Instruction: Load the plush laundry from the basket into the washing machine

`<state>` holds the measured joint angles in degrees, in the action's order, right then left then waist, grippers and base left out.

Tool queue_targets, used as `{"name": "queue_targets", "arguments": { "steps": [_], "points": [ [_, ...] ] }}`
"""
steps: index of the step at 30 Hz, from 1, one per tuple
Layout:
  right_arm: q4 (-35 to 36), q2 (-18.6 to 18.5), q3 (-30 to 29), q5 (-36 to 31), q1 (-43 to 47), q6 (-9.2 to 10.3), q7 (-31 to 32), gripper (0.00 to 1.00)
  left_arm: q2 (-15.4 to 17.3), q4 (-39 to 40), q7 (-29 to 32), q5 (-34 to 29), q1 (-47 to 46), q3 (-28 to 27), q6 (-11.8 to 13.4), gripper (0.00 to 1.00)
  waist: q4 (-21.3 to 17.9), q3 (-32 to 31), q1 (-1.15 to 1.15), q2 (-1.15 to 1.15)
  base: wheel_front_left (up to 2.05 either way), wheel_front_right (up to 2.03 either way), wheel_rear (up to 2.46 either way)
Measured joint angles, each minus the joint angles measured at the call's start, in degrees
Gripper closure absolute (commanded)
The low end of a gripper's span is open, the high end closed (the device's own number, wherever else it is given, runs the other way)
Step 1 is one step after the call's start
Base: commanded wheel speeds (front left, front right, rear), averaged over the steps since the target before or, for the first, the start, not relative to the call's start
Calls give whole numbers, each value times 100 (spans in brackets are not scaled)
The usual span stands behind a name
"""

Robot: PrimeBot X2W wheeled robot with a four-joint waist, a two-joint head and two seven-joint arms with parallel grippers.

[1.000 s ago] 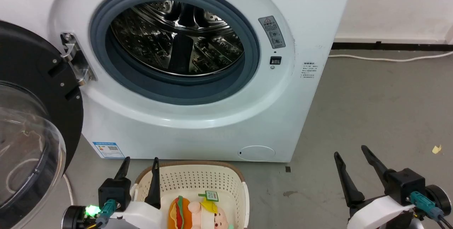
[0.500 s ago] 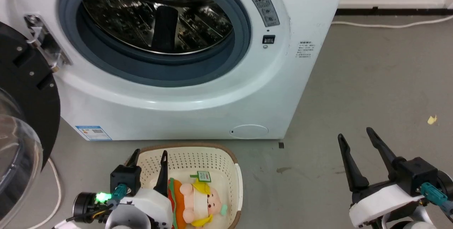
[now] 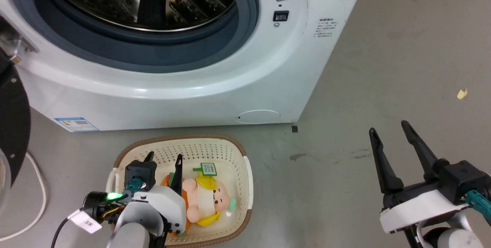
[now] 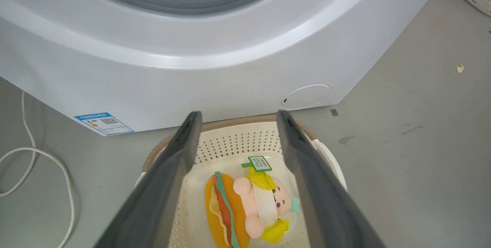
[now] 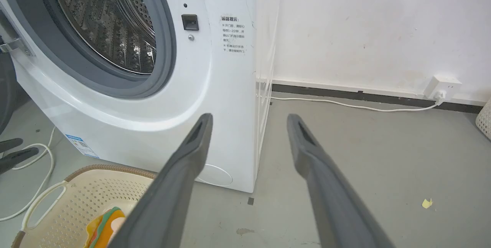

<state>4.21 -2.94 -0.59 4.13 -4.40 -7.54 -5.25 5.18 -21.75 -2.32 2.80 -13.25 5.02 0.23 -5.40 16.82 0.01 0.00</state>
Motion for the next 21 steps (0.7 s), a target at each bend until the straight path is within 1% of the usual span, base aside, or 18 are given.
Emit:
{"name": "queue_targets", "arguments": {
  "steps": [5, 11, 21],
  "points": [
    [40, 0, 1, 22, -48, 0, -51, 0, 94, -356, 82, 3, -216, 59, -36, 0, -72, 198, 0, 0, 0, 0, 0],
    [92, 0, -13, 115, -111, 0, -122, 0, 244, -949, 194, 40, -571, 174, 18, 0, -190, 553, 0, 0, 0, 0, 0],
    [119, 0, -153, 263, -233, 0, -226, 0, 460, -1591, 356, 89, -999, 321, 16, 0, -336, 1023, 0, 0, 0, 0, 0]
  ]
}}
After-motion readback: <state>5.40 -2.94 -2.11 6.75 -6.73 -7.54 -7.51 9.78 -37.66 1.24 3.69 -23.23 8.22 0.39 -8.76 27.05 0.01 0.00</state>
